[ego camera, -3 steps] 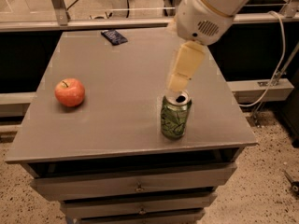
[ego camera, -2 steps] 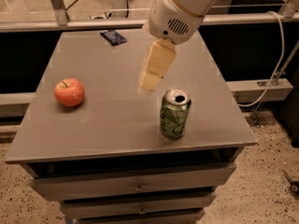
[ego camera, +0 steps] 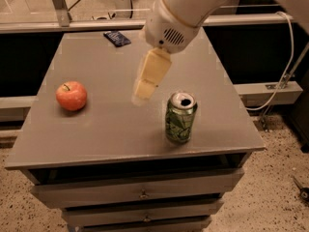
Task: Move apple near rxbar blueberry
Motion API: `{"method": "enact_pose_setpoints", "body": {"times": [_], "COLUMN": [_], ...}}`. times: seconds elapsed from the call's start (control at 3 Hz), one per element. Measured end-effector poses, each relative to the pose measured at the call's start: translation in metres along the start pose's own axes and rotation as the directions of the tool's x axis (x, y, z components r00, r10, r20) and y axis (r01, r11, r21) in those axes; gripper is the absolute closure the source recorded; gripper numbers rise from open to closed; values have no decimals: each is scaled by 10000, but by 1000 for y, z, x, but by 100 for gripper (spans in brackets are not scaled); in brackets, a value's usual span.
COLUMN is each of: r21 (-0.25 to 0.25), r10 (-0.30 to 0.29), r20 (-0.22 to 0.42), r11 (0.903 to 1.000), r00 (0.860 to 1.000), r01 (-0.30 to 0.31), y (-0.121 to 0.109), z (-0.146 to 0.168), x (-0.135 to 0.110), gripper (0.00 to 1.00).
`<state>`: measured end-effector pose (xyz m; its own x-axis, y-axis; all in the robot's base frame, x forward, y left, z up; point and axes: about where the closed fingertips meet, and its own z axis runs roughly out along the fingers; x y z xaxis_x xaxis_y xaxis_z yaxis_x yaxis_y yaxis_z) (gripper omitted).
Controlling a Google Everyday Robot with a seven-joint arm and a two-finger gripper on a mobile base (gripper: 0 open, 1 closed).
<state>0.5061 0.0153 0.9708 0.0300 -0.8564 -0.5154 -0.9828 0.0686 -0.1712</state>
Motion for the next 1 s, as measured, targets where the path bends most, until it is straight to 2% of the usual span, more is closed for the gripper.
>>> {"method": "enact_pose_setpoints", "body": {"times": [0.33, 0.67, 1.0], "r21": [-341, -736, -1069], "r10": [-64, 58, 309], "r20": [1044, 1933, 2609], "r11": [9994, 9973, 9943], "r00": [9945, 9811, 9649], "r01": [100, 86, -29], "y": [-3, -8, -13], "z": [56, 109, 149], "x": [-29, -60, -84], "gripper": [0, 0, 0]}}
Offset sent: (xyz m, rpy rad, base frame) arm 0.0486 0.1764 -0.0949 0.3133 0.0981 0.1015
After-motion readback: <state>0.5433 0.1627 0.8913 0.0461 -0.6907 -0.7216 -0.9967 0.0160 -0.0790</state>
